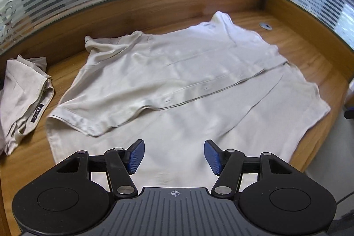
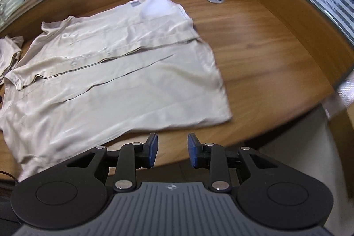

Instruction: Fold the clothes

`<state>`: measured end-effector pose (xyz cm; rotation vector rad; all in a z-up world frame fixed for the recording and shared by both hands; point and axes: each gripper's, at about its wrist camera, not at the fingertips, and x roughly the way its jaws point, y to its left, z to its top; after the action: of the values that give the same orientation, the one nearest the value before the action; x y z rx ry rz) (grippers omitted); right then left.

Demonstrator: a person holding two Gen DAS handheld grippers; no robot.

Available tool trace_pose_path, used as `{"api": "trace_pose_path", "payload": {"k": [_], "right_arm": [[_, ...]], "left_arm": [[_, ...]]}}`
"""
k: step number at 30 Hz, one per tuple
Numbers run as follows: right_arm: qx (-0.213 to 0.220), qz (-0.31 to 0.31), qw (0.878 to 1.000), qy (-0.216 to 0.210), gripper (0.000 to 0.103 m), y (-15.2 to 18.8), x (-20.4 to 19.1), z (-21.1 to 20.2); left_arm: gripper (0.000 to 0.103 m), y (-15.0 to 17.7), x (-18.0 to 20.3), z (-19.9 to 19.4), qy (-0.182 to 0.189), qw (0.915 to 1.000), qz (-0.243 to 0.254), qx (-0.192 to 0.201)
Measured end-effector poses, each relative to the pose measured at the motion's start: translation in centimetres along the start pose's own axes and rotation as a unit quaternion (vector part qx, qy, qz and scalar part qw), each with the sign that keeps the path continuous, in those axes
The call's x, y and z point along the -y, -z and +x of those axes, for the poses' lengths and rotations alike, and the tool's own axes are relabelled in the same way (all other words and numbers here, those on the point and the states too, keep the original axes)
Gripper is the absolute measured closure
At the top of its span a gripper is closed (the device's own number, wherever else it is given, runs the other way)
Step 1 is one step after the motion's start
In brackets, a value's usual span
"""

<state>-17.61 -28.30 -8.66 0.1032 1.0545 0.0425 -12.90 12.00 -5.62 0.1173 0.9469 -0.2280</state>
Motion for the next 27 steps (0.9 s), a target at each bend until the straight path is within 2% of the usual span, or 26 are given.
{"api": "trace_pose_path", "payload": {"k": [6, 12, 16, 20, 25, 27], "right_arm": [[-0.004, -0.058, 0.998, -0.029, 0.069, -5.5, 4.7, 3.1], [0.017, -0.121, 0.992, -0.032, 0.069, -10.8, 6.4, 7.0], [0.022, -0.178, 0.983, -0.031, 0.058, -13.7, 6.6, 11.1], [0.017, -0.245, 0.969, -0.039, 0.058, -15.9, 6.6, 15.6], [0.006, -0.349, 0.935, -0.066, 0.058, -16.9, 6.4, 19.9], [0.012, -0.368, 0.927, -0.067, 0.056, -17.1, 6.7, 20.2]], "left_arm": [[0.038, -1.3, 7.1, -0.2, -0.012, 0.9996, -0.024, 0.010], [0.038, -3.5, 11.9, 2.3, -0.005, 0.9997, -0.018, 0.016], [0.038, -5.2, 14.6, 4.4, -0.021, 0.9997, -0.015, 0.005], [0.037, -6.8, 16.6, 7.1, -0.037, 0.9977, -0.057, -0.006], [0.037, -8.4, 19.1, 9.4, -0.081, 0.9864, -0.141, -0.024], [0.037, -8.9, 20.2, 9.7, -0.097, 0.9821, -0.159, -0.025]]}}
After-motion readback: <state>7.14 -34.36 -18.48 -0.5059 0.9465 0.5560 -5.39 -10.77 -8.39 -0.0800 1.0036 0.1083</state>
